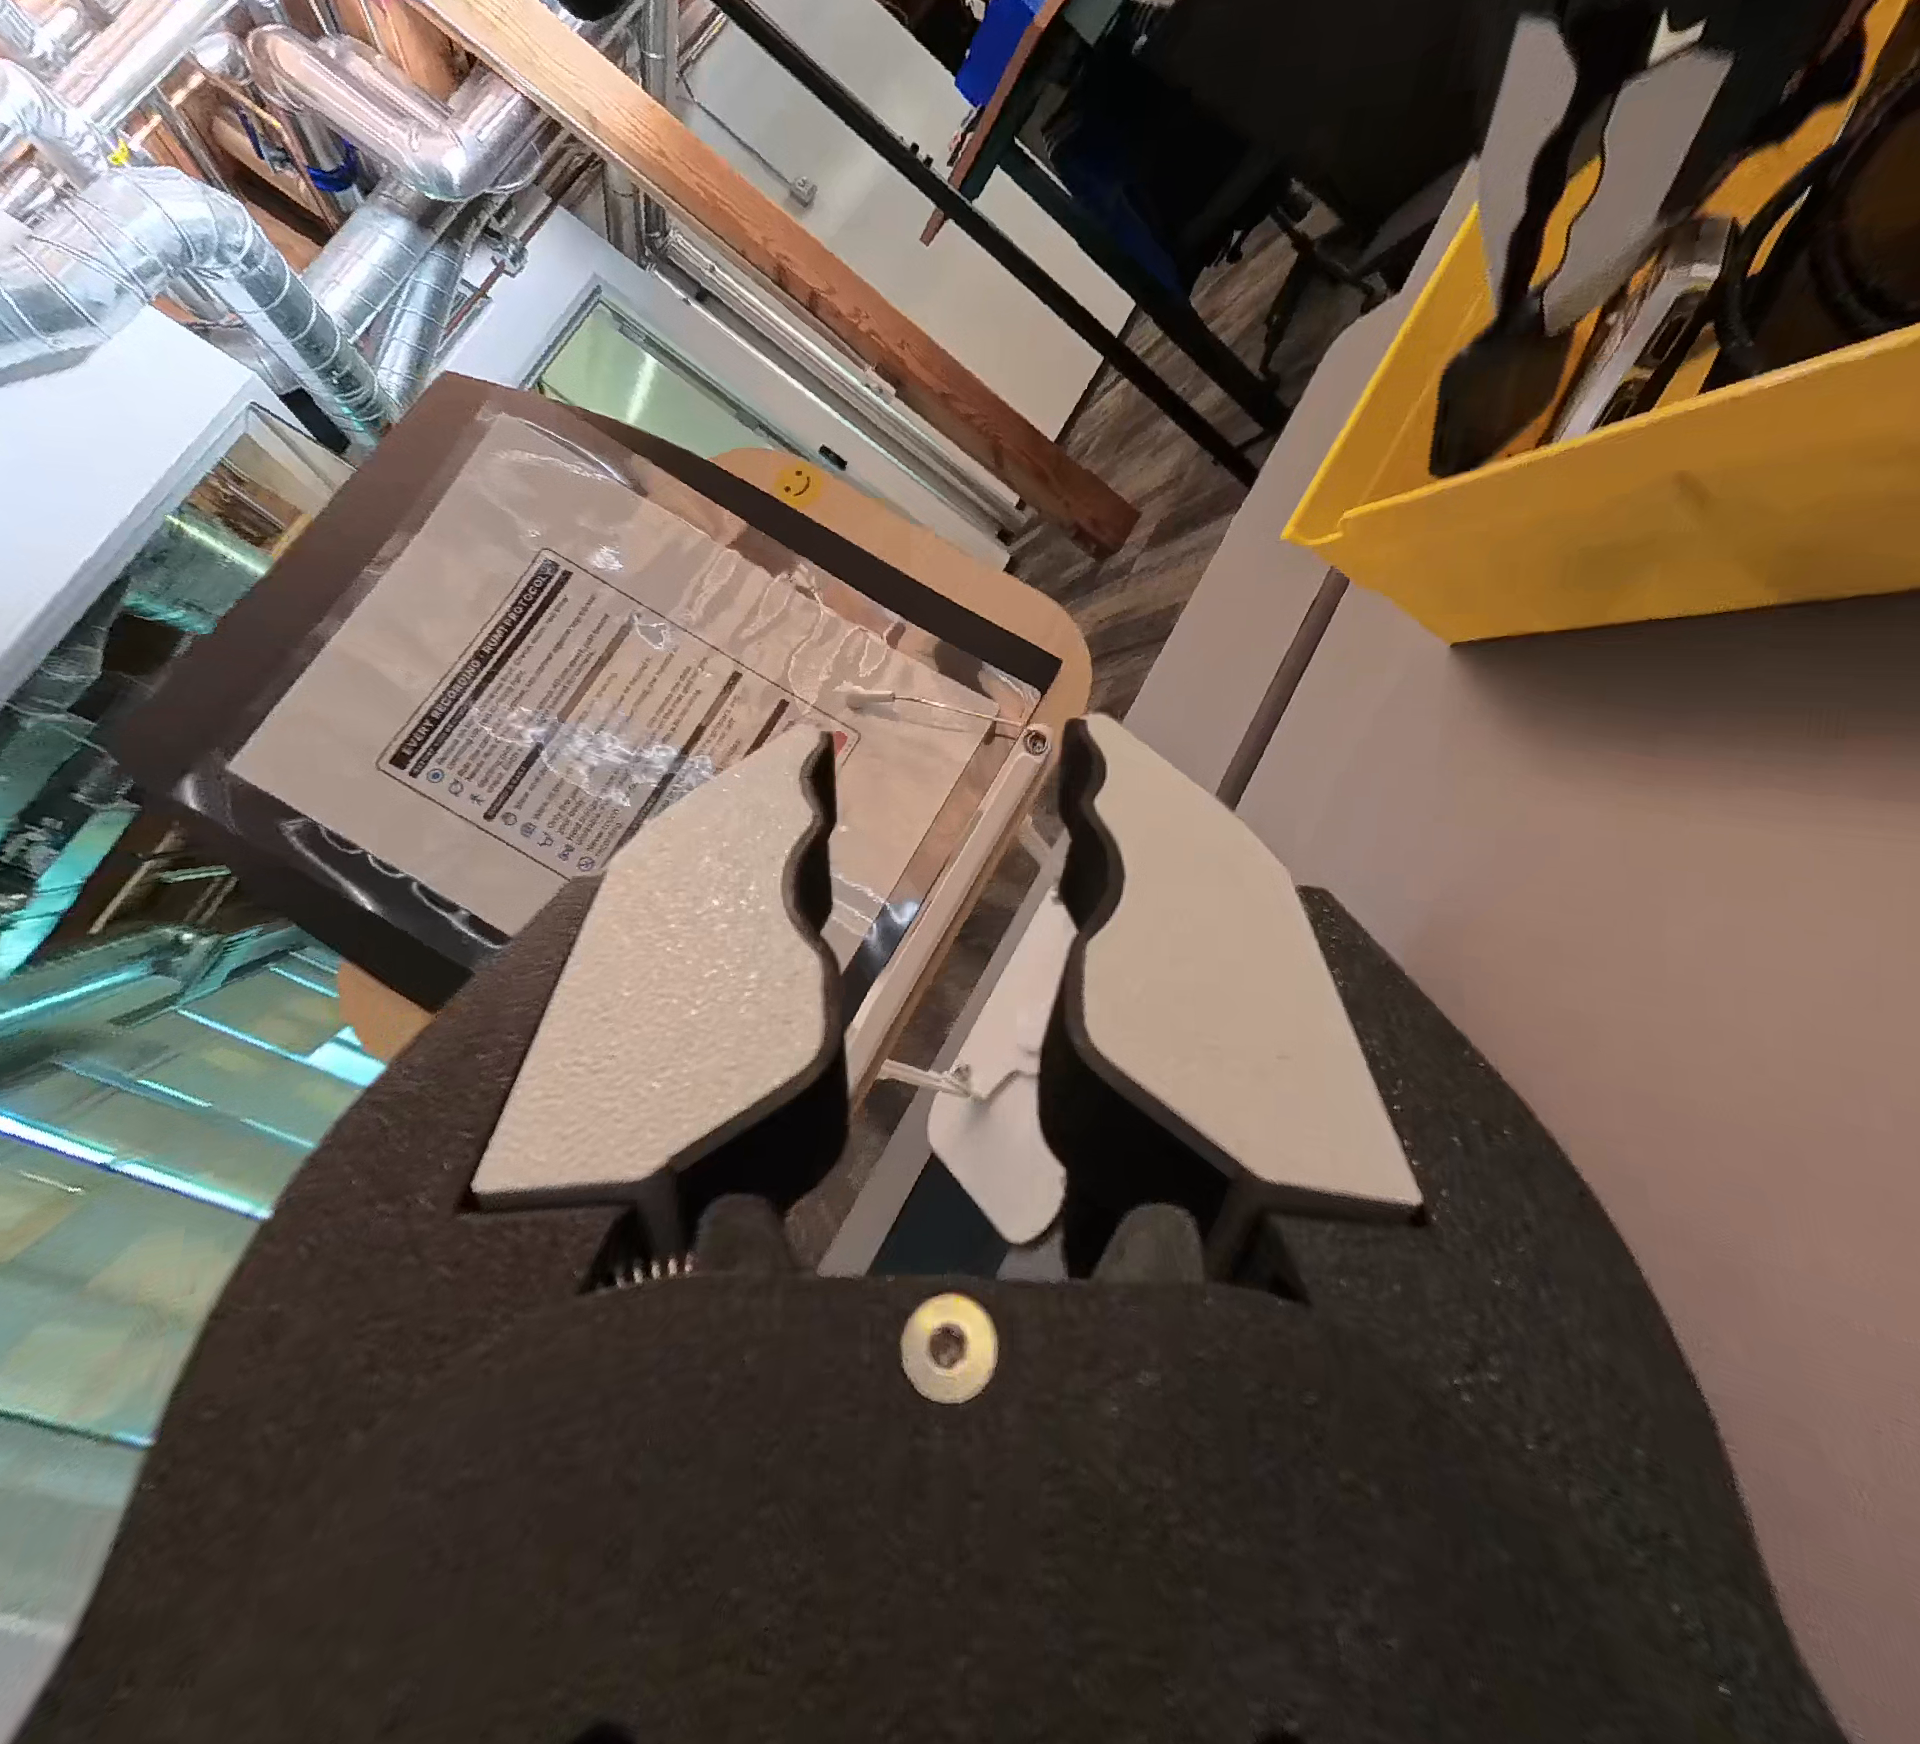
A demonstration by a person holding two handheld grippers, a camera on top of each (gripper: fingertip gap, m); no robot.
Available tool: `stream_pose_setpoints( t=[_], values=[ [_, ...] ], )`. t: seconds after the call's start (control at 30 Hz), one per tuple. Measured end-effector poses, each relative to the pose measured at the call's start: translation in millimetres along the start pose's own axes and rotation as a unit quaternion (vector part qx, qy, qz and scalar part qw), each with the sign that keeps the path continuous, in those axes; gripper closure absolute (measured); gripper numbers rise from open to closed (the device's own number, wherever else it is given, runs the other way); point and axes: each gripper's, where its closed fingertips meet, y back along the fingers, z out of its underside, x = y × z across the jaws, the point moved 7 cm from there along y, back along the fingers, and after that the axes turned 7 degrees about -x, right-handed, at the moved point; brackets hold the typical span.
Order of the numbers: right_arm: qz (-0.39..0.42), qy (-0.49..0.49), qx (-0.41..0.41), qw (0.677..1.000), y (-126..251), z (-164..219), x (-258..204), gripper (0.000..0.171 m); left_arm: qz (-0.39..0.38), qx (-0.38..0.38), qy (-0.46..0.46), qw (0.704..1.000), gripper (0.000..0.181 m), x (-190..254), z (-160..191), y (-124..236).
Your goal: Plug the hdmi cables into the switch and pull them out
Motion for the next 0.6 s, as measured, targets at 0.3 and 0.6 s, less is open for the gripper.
stream_pose_setpoints(
  t=[0.3, 0.6],
  values=[
    [0.089, -0.068, 0.09, 0.99, 97, 13, 32, 0.146, -0.028, -0.017, 0.044, 0.999, 0.141, -28, 5, 21],
    [-0.115, -0.367, -0.075, 0.92, 106, 95, 20, 0.119, -0.095, -0.305, 0.373, 0.871, 0.148, -96, 65, 111]
  ],
)
